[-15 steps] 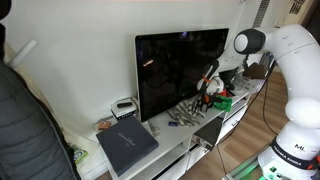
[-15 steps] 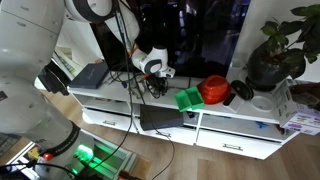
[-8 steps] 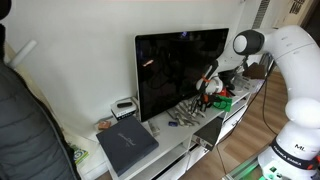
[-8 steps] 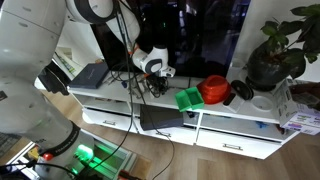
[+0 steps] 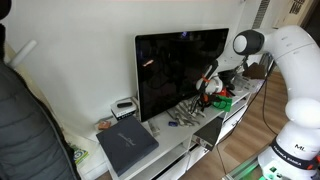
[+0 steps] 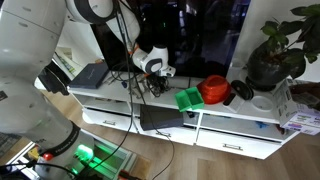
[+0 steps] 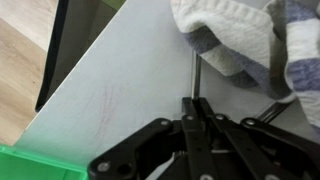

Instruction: Put the spoon inside the green block

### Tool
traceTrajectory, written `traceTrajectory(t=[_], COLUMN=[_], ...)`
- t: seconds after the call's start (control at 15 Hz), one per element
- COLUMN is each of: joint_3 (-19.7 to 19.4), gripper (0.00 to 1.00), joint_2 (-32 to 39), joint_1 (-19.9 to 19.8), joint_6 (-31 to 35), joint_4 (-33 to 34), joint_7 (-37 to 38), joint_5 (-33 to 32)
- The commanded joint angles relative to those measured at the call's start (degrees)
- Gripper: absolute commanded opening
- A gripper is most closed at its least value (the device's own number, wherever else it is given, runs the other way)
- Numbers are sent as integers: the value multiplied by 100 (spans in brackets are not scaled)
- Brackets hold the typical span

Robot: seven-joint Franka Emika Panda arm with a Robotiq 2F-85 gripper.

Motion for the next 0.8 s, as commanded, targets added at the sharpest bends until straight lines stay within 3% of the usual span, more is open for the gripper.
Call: traceTrajectory(t=[0.0, 0.33, 0.73], joint_3=[-67, -144, -594], gripper=[2, 2, 2], joint_2=[-273, -755, -1153], joint_1=[24, -46, 73], joint_6=[226, 714, 247], joint_4=[-163, -398, -534], joint_7=[-66, -63, 461], joint_5=[90, 116, 138])
